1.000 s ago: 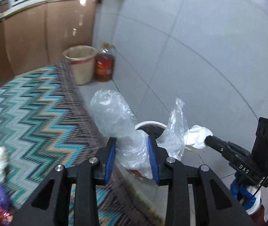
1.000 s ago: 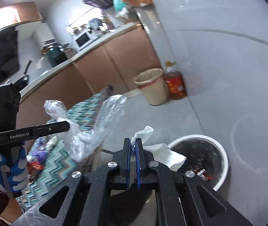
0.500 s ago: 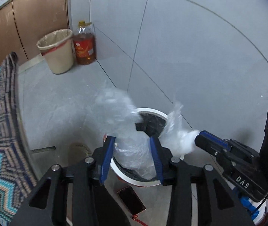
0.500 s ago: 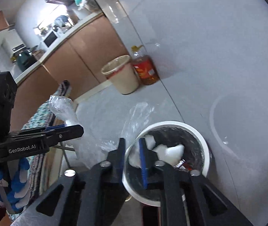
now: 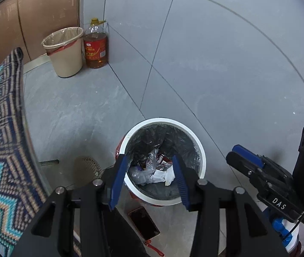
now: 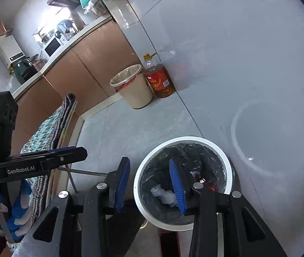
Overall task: Collect trash
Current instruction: 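Open both tools to drop the held items into the bin, then move both tools back over the table toward the remaining trash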
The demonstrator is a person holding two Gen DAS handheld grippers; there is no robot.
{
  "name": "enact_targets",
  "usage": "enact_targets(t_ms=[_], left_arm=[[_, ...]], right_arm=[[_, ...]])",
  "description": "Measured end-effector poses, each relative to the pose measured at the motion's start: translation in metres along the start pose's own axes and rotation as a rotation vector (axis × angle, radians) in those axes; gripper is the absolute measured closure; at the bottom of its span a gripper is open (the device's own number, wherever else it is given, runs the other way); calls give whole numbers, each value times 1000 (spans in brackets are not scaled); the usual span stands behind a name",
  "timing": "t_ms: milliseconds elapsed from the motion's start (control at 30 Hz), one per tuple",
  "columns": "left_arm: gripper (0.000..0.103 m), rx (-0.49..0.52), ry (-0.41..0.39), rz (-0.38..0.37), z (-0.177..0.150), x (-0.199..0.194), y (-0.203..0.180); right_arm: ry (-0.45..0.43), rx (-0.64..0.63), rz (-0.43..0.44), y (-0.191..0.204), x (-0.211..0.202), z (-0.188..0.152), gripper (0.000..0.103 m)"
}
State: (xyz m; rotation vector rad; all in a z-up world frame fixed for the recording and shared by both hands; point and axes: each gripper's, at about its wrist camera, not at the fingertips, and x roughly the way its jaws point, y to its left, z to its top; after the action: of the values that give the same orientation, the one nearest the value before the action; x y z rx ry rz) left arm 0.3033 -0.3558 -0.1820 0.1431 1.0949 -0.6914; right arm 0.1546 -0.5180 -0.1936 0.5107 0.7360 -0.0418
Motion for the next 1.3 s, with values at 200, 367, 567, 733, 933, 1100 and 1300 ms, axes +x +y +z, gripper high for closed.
enact_targets(t_ms=[200,367,567,733,933,1100,1300], left_arm=[[60,-23,-51,-5,-10,-40,8],[58,-34,-106,-1,-23,-80,14],[55,-56,-179,-6,-44,-132,28],[55,-69,-252,3,-62,-177,44],[55,-112,-347,27,-92,-236,72],[55,-156,-425,63,-129,-285,105],[51,-221,-508,140,-180,-340,150]], right_arm=[[-33,-25,14,21,-20,0,62],[-78,-44,28,42,-45,2,59],[-132,-73,54,71,-74,3,57],[-177,-125,88,107,-97,5,56],[-230,-199,136,156,-124,5,53],[-259,-260,172,195,-141,1,52],[-271,-324,216,237,-149,-6,52]])
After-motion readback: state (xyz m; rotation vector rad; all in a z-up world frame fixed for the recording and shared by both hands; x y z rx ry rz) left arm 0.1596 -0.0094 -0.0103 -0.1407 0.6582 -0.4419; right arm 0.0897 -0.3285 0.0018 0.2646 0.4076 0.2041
